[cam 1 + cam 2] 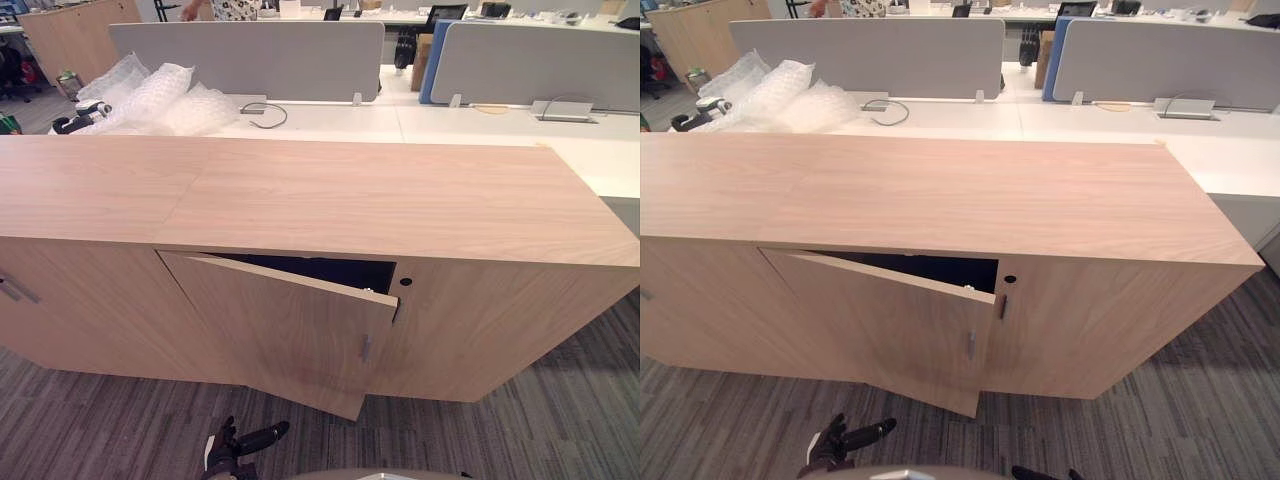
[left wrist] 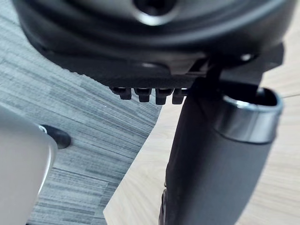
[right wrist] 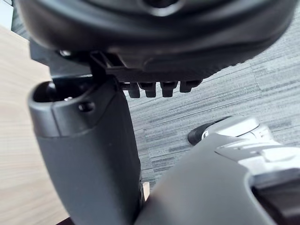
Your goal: Walk over to the cabinet, pick up the folder, carry it to the office cabinet, place the folder inside the office cabinet, then close the office cabinet door
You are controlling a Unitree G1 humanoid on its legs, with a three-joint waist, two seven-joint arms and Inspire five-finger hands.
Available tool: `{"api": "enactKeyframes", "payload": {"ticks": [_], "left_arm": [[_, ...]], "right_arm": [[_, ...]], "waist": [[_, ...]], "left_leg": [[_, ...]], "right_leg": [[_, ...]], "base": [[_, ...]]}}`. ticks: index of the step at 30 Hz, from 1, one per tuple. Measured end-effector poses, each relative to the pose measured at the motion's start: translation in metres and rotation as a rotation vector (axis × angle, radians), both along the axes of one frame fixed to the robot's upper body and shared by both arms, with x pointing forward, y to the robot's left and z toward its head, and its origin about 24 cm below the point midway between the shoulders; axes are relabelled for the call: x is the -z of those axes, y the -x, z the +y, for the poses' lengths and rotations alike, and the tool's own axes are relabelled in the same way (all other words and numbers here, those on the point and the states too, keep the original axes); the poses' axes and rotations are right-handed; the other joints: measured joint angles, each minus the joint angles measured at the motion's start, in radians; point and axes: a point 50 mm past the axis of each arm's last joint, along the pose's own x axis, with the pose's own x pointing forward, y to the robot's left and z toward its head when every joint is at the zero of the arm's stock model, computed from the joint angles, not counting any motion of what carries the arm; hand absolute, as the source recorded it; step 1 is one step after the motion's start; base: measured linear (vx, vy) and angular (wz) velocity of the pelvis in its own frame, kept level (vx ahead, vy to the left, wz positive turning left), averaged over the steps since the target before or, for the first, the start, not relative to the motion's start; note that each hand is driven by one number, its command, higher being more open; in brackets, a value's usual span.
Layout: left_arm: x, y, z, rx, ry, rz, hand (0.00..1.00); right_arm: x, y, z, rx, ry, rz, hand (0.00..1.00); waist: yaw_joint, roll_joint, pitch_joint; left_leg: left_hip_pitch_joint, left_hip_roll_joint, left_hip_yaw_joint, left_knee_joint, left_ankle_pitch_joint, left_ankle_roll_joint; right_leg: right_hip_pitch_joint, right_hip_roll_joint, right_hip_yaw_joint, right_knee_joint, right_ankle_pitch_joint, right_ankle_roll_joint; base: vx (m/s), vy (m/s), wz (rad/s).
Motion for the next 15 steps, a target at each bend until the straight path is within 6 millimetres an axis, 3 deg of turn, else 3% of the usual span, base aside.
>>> {"api": "enactKeyframes", "payload": {"ticks": [3, 7, 15], "left_arm": [[0.003, 0.012, 0.0, -0.028, 0.067, 0.014, 1.0], [0.003, 0.014, -0.001, -0.042, 0.128, -0.007, 1.0], [0.003, 0.015, 0.003, 0.044, 0.127, 0.01, 1.0]], "right_arm": [[0.0, 0.006, -0.001, 0.015, -0.005, 0.011, 1.0], [0.001, 0.007, -0.001, 0.015, -0.024, 0.018, 1.0], [0.002, 0.008, 0.003, 0.01, -0.05, 0.039, 1.0]], "waist": [[0.001, 0.0, -0.001], [0.008, -0.001, -0.003], [0.006, -0.026, -0.017]], "left_leg": [[0.027, 0.001, -0.033, -0.029, 0.013, -0.002], [0.049, 0.009, -0.042, -0.059, 0.028, -0.009], [0.075, 0.011, -0.035, -0.115, 0.063, -0.009]], "right_leg": [[0.037, 0.001, -0.036, -0.017, 0.0, -0.001], [0.05, 0.008, -0.047, -0.019, 0.0, -0.002], [0.048, 0.004, -0.044, -0.025, 0.005, -0.001]], "base": [[0.02, -0.052, 0.32], [-0.01, -0.057, 0.08], [-0.05, -0.01, -0.02]]}}
